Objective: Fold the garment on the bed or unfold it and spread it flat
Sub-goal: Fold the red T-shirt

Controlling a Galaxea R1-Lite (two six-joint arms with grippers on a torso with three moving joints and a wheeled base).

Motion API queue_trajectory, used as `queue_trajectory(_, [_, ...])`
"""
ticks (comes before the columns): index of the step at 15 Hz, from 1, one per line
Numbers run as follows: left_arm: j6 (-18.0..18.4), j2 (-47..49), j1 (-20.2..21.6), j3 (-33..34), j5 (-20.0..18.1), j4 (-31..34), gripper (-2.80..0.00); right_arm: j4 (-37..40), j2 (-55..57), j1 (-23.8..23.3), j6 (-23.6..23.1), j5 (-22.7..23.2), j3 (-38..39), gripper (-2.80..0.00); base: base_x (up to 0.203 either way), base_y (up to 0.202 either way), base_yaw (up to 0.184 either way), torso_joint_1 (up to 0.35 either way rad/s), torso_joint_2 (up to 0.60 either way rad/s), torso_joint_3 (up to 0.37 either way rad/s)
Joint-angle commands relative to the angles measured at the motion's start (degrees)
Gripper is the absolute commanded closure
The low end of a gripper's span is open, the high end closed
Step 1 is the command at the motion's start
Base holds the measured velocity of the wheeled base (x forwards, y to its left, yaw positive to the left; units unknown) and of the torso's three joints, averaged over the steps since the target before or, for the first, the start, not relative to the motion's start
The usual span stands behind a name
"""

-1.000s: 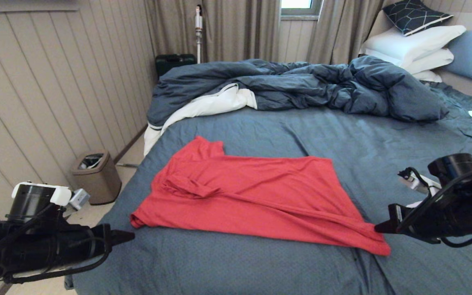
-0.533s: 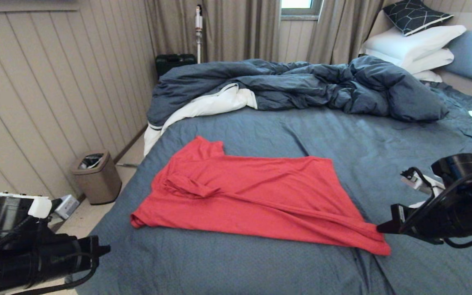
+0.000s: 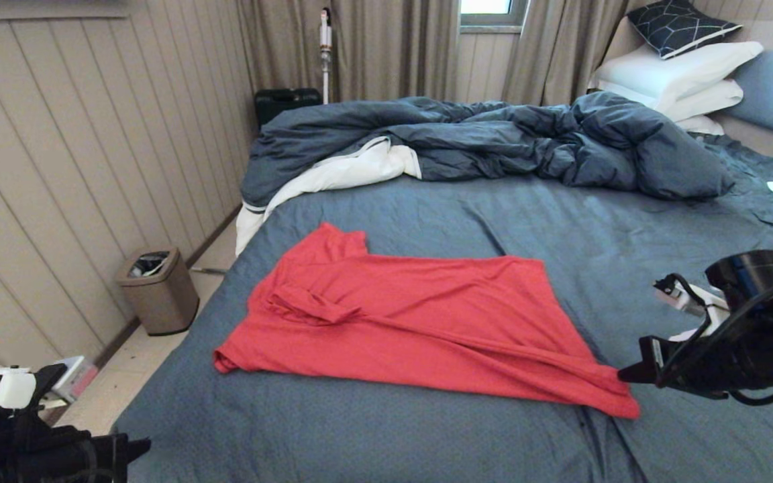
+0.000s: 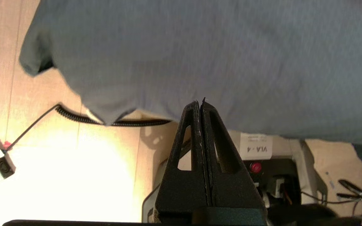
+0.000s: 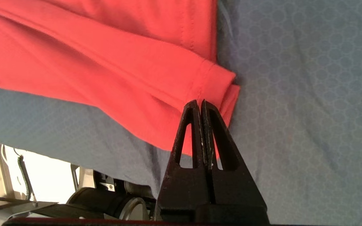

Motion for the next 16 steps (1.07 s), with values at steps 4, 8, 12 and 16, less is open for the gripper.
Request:
queue_trajectory(4, [1.9, -16.5, 2.5, 7.4, -0.8, 0.4, 0.0, -0.1, -0.4, 0.4, -0.1, 0.0, 0.1, 0.0, 0.0, 0.0, 0.0, 0.0, 0.0, 0.0])
queue_trajectory(8, [10.5, -34.6, 8.4, 10.0, -11.6, 12.5, 0.0, -0.1, -0.8, 0.4, -2.2, -3.2, -0.2, 0.0, 0.0, 0.0, 0.0, 0.0, 0.0, 0.0])
queue_trajectory(12, [18.8, -48.3, 16.2, 10.5, -19.5, 22.1, 0.0, 0.0, -0.4, 0.4, -2.3, -3.4, -0.2, 0.0, 0.0, 0.0, 0.0, 0.0, 0.0, 0.0])
queue_trajectory(16, [21.5, -50.0, 16.5, 10.6, -36.7, 48.0, 0.0, 0.0, -0.5, 0.4, -2.2, -3.3, 0.2, 0.0, 0.0, 0.0, 0.0, 0.0, 0.0, 0.0])
